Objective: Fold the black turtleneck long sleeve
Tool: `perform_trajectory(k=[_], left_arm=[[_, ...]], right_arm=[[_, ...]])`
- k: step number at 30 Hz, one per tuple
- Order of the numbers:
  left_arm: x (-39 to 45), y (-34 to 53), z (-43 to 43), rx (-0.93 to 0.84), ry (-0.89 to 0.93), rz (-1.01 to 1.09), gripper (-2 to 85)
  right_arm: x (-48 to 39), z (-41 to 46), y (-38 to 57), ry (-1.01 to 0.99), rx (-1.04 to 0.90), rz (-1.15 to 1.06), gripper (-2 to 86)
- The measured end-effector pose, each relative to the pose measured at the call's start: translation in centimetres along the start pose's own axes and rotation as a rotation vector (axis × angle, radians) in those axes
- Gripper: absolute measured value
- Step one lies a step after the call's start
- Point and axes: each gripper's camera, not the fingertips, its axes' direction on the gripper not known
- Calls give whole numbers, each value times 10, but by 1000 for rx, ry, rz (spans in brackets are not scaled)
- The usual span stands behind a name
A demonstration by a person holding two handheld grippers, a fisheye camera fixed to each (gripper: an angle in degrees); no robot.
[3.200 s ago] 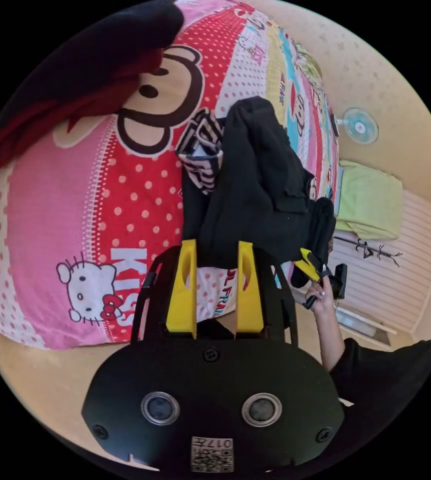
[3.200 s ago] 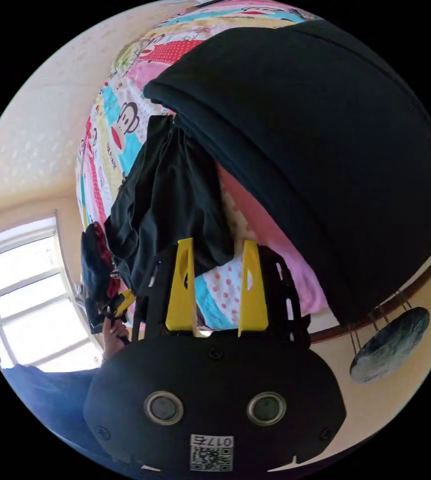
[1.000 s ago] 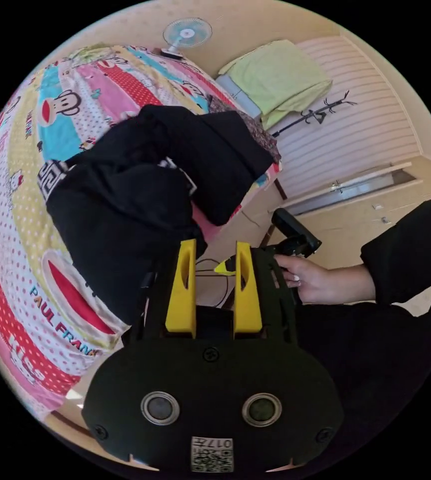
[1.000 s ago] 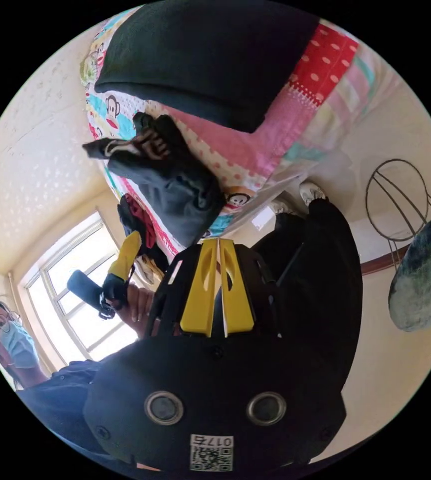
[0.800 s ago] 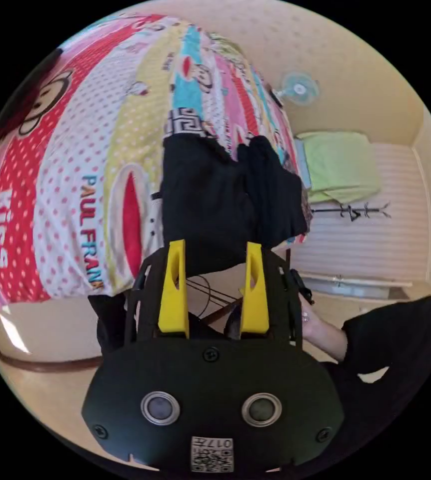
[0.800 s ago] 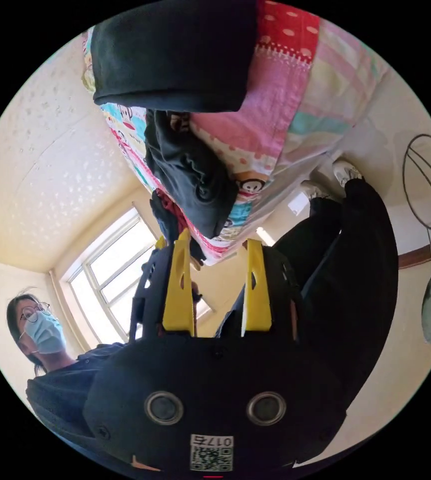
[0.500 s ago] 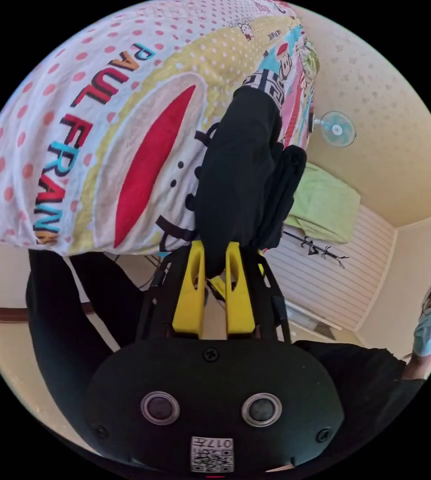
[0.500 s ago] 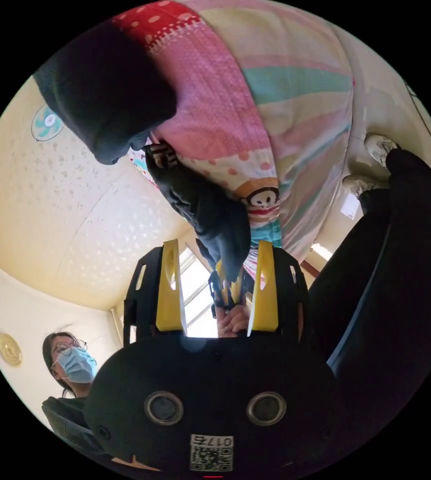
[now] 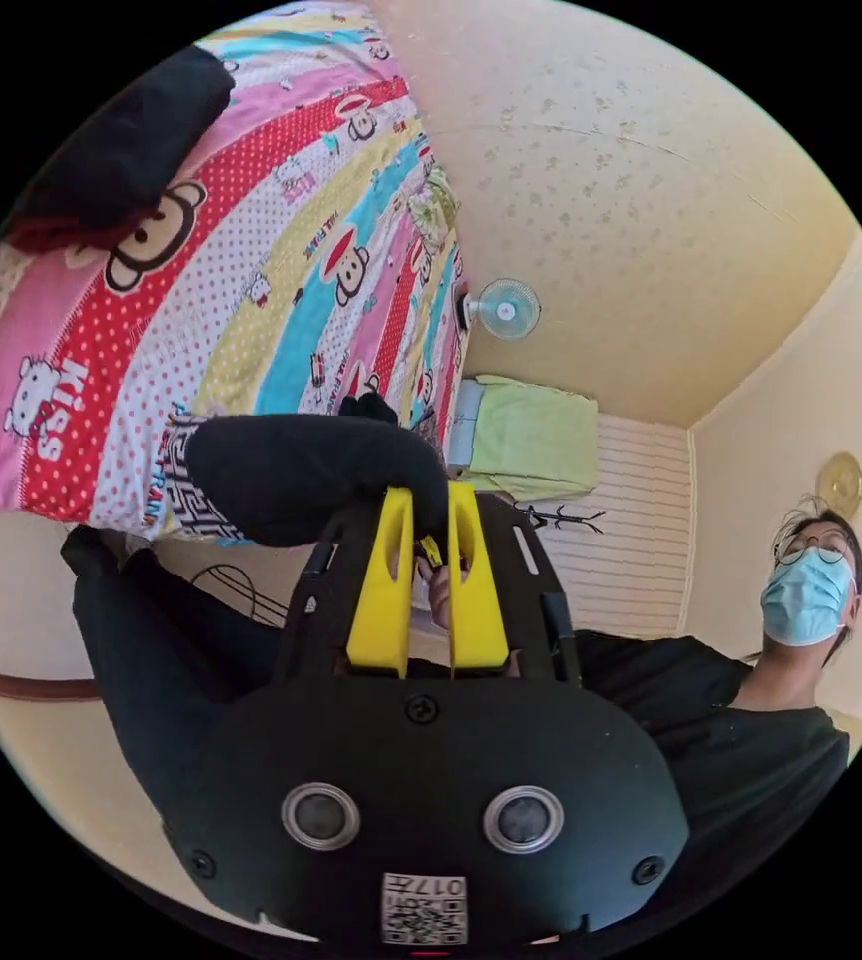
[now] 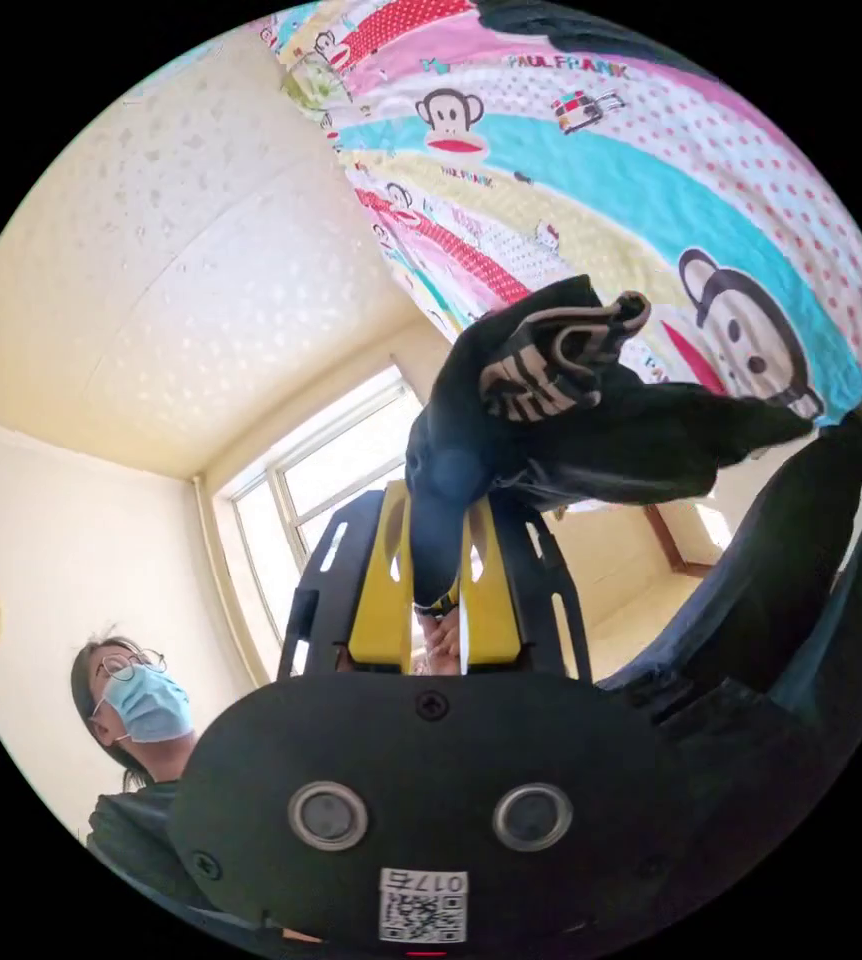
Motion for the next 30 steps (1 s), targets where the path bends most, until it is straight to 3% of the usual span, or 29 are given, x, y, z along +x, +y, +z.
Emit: perform_trajectory(k=[3,9,15,17,23,27,30], left_arm=[[20,-12,-69,158,-26,79,57],[66,-48,-173,359,-92,289,59],[-23,-61,-196,396,-312,-9,64],[-85,-37,-188,329,-372,-215,65],[-167,45,-145,153,-389,-456,53],[-155,35,-103,26,-423,-383,51],[-111,-8,-51,-124,-552,-177,45]], right_arm=[[-30,77,-17,-35,-132,-2,66],[-123,215,-27,-7,-312,-303,70],[-109,265,-54,384,-283,-273,79],[-91,245,-49,545,-293,-250,70],[-77,100,-6,814,-178,-171,22],[-111,-8,28,930,35,-176,11],[-158,-76,57,1070,194,-251,9]])
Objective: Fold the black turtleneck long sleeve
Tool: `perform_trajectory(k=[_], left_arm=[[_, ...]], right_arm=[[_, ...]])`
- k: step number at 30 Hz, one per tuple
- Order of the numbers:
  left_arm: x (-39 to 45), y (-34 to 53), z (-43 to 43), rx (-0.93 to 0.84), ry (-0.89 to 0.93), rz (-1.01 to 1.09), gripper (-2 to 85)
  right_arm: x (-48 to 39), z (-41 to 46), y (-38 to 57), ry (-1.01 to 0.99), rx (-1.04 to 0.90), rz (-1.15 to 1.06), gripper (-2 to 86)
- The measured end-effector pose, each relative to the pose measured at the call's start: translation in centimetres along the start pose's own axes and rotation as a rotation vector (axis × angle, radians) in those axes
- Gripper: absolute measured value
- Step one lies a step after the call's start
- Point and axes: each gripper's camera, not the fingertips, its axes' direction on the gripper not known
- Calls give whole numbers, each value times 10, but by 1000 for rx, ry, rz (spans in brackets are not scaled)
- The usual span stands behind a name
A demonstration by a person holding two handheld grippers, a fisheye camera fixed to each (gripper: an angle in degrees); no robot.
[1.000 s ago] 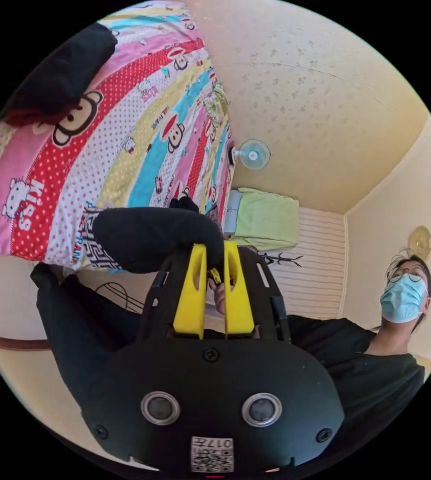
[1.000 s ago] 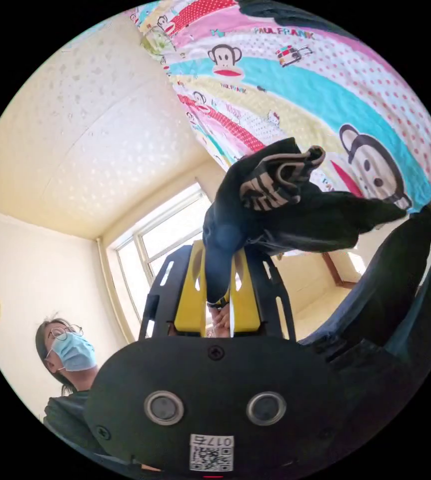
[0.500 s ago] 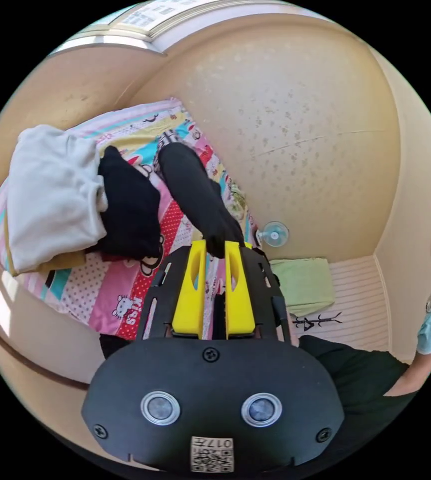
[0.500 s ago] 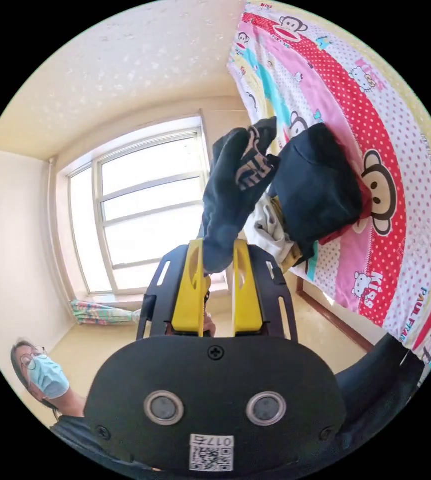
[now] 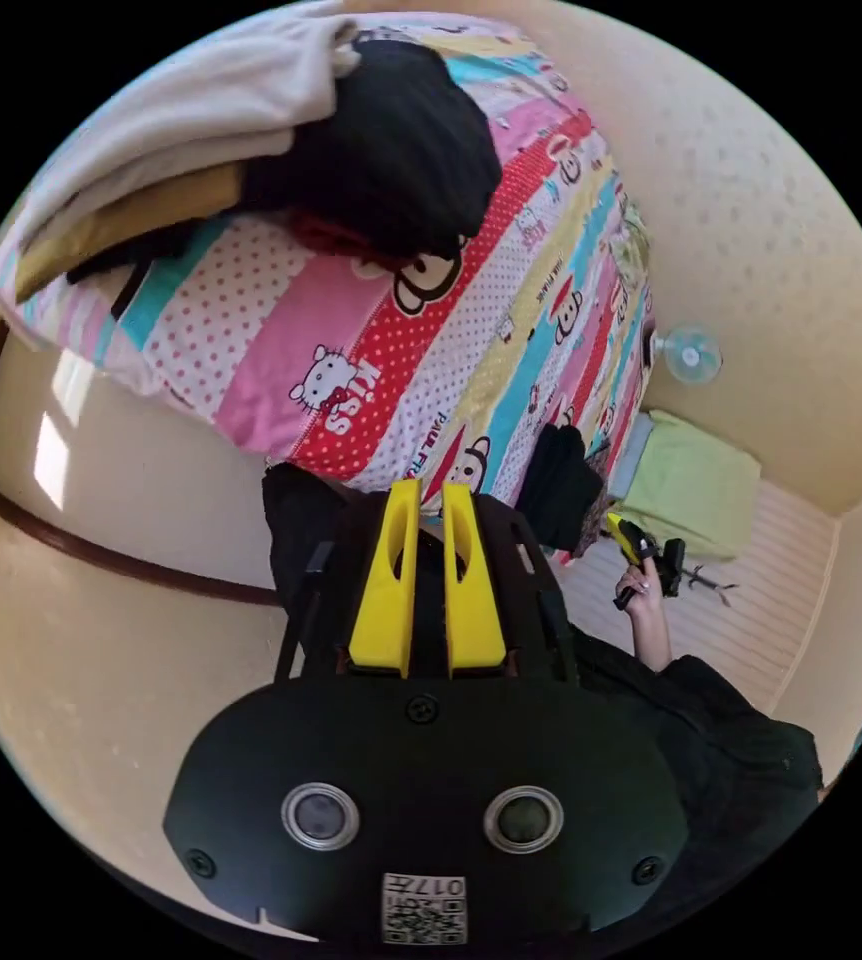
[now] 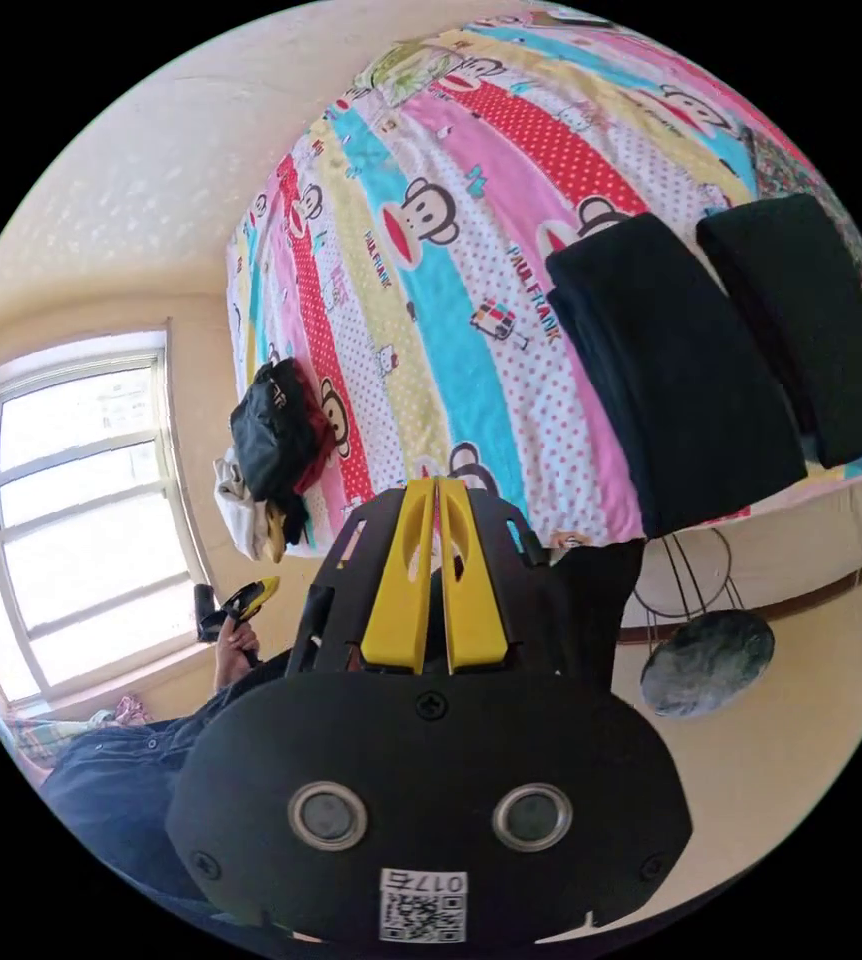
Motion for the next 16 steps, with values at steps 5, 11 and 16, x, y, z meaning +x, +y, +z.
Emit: perform_trajectory(k=[5,11,16], left_arm=[[149,-26,31,28,-184,354,8],[253,-9,150,-184,-27,478,42],[312,16,214,-289,-140,552,51]], right_arm=[[66,-97,12,141,196,25,21],[162,-87,-4,122,25,77,60],[190,-79,-58,110,-42,-34,85]])
